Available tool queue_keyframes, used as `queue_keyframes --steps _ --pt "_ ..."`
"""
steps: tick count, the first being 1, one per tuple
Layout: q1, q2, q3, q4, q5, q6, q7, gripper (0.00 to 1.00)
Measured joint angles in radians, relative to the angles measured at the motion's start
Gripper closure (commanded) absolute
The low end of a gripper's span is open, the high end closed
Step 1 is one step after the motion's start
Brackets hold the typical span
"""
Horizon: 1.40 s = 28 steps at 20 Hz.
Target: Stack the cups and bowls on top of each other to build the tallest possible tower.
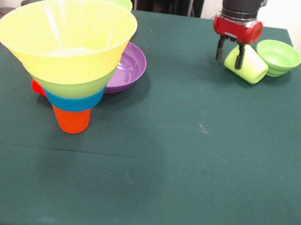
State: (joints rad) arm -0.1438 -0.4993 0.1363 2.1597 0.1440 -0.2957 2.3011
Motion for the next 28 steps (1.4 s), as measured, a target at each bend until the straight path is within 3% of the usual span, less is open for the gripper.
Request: queue_keyframes --steps 15,28 --pt "-0.039 -0.178 0.036 0.094 -0.001 0.149 0.0 0.0" --pt "-0.044 -0.194 0.063 0.096 -0.001 0.168 0.0 0.0"
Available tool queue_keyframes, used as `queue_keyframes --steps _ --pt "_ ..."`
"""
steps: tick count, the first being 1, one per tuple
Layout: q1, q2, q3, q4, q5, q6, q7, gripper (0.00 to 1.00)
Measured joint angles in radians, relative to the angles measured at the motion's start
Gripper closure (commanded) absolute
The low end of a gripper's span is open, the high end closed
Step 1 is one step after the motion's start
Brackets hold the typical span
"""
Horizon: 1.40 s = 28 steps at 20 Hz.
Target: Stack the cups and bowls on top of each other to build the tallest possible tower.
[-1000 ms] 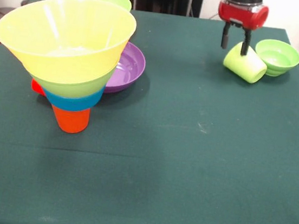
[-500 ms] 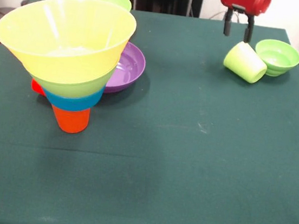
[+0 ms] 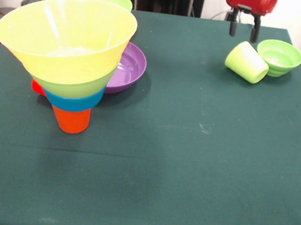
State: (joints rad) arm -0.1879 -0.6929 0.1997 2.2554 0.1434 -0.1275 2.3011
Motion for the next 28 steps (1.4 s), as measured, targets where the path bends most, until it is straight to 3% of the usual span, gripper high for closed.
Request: queue_keyframes --steps 20,28 --pt "-0.014 0.085 0.006 0.0 0.0 0.0 0.0 0.0" --pt "-0.022 0.078 0.01 0.003 0.0 0.0 0.0 0.0"
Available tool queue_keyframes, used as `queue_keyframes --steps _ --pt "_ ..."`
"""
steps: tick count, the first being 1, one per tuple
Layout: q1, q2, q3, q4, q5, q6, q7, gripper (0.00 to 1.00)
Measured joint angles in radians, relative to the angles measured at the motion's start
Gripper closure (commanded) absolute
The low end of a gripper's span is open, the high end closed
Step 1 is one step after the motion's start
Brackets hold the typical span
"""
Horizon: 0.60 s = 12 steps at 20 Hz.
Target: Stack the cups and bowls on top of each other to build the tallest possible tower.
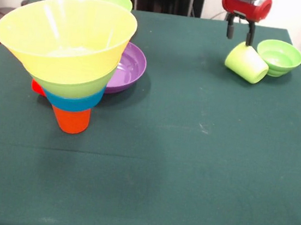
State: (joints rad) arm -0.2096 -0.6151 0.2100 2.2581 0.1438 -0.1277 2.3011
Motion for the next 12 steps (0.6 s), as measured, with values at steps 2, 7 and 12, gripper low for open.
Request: queue_keyframes --steps 2,7,12 --pt "0.0 -0.004 0.001 0.001 0.0 0.0 0.0 0.0" --pt "0.003 -0.01 0.011 0.002 0.0 0.0 0.0 0.0" --pt "0.012 -0.01 0.031 0.01 0.0 0.0 0.0 0.0"
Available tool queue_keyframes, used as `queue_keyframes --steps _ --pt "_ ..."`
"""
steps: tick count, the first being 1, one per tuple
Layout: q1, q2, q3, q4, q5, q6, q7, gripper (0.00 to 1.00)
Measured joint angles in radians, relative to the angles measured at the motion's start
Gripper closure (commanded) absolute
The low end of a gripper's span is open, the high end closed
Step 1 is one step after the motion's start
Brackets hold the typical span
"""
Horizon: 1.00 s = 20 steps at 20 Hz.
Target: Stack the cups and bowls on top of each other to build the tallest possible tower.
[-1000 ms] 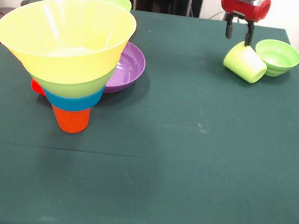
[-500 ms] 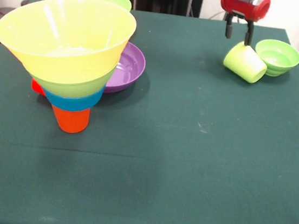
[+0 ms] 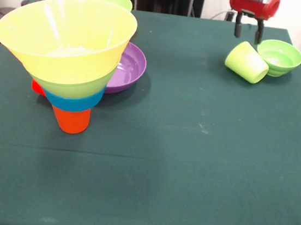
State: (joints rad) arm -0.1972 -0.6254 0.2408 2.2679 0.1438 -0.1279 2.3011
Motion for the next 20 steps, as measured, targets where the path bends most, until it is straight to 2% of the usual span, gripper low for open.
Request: queue_keyframes --steps 11,20 --pt "0.003 0.011 0.02 0.003 0.0 0.0 0.0 0.0" --pt "-0.052 0.012 0.02 0.003 -0.015 0.0 0.0 0.0"
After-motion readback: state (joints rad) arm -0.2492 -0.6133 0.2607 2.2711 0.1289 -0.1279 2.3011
